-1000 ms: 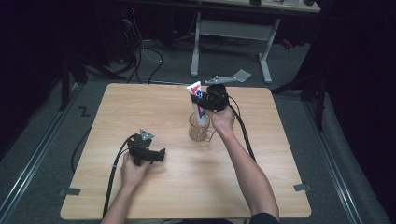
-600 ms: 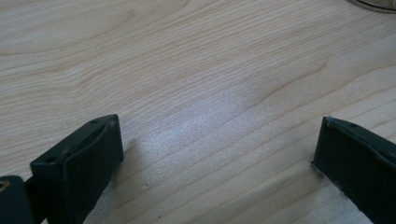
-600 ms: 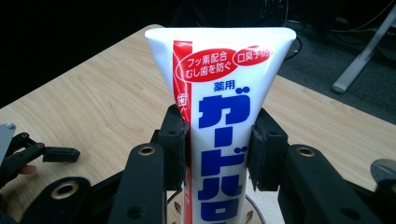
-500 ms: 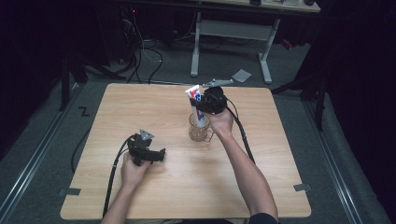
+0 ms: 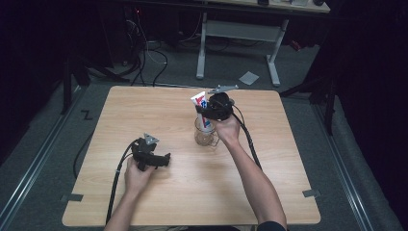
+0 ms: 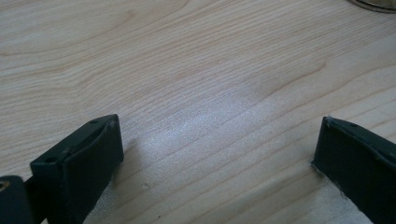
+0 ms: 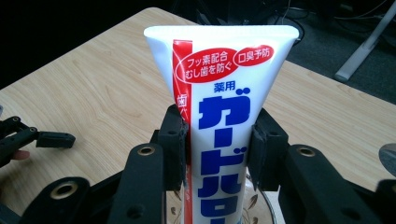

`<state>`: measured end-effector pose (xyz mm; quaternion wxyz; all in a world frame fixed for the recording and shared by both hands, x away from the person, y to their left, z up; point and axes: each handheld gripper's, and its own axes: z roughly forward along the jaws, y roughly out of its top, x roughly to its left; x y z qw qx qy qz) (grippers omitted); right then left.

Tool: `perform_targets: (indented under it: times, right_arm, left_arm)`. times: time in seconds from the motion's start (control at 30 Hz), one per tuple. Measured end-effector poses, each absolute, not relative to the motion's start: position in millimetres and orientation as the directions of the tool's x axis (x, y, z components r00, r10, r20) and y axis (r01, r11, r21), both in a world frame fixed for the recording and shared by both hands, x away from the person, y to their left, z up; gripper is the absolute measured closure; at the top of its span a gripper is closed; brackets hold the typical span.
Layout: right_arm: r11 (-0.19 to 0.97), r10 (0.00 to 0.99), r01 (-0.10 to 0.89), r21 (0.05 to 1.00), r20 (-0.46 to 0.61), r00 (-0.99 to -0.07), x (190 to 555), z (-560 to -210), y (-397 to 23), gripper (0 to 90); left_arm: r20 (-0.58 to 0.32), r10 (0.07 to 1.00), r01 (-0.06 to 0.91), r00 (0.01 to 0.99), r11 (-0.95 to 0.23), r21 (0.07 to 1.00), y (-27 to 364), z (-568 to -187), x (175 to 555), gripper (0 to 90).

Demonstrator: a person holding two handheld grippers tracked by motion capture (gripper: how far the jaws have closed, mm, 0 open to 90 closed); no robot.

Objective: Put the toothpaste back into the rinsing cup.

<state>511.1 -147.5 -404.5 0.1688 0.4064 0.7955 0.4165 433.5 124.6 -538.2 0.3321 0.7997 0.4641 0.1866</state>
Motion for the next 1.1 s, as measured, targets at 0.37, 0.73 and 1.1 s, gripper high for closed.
perform_targets:
  times: [0.37, 0.73, 1.1]
  right_arm:
    - [0.333, 0.783, 0.519, 0.787, 0.075, -0.617, 509.4, -412.0, -146.2, 63.1]
    - [0.345, 0.780, 0.522, 0.780, 0.071, -0.622, 507.0, -421.4, -149.1, 62.9]
    - [0.348, 0.778, 0.524, 0.777, 0.072, -0.624, 503.8, -428.7, -151.8, 62.4]
  left_arm:
    - [-0.010, 0.865, 0.618, 0.501, -0.350, 0.704, 124.6, -538.2, 433.5, 1.7]
    - [-0.011, 0.866, 0.618, 0.499, -0.347, 0.705, 124.4, -538.2, 433.4, 1.6]
    - [-0.011, 0.866, 0.618, 0.501, -0.349, 0.704, 124.4, -538.1, 433.3, 1.6]
